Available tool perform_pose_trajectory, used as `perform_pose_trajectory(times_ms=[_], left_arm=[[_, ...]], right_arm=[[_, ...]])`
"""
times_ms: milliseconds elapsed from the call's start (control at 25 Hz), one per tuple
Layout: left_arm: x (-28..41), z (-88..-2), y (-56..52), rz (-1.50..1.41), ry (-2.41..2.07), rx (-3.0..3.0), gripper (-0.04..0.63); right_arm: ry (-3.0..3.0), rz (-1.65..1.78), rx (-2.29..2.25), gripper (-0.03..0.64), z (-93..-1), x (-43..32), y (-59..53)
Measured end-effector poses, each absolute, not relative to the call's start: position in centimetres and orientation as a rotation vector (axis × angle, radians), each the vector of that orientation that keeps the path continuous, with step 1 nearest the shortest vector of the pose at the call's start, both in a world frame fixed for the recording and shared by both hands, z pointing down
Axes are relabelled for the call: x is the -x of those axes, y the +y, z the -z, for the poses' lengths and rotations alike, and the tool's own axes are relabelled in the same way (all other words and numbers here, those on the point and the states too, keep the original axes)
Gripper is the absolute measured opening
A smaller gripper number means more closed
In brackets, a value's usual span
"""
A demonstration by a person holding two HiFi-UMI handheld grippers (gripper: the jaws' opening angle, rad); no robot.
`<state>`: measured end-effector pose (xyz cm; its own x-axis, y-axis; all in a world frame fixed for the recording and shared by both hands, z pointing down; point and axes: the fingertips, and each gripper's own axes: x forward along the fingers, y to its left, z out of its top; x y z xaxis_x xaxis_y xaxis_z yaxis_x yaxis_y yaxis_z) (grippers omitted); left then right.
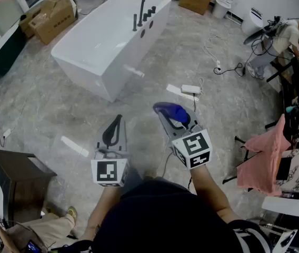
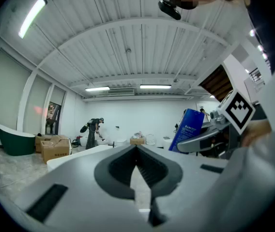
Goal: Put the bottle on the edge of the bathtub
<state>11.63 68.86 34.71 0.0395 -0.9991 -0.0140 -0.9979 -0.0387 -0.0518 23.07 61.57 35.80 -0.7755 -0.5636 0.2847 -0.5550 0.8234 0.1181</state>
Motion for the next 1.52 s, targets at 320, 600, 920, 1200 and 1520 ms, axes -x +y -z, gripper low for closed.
perform_pose_trajectory(times_ms=[320, 600, 920, 1200, 1520], left_arm=[[-15.2, -32.7, 72.7, 0.076, 2.082, 2.219, 0.000], [-16.0, -32.9, 71.9, 0.071, 2.092, 2.246, 0.000], [-13.1, -33.2, 66.0, 0.054, 2.104, 2.254, 0.000], [-8.7, -32.7, 55.6, 0.028, 2.032, 2.285, 0.000], [-2.4, -30.8, 41.1, 0.026, 1.922, 2.382, 0.000]], right_arm=[[-2.720, -0.051, -0.830, 0.163, -35.9, -26.0, 66.7], [-2.724, 0.010, -0.823, 0.161, -36.1, -26.2, 66.2], [-2.733, -0.029, -0.862, 0.161, -35.7, -24.6, 60.5], [-2.708, -0.031, -0.919, 0.161, -35.7, -20.2, 50.9], [-2.664, -0.066, -1.051, 0.161, -34.1, -14.3, 37.7]])
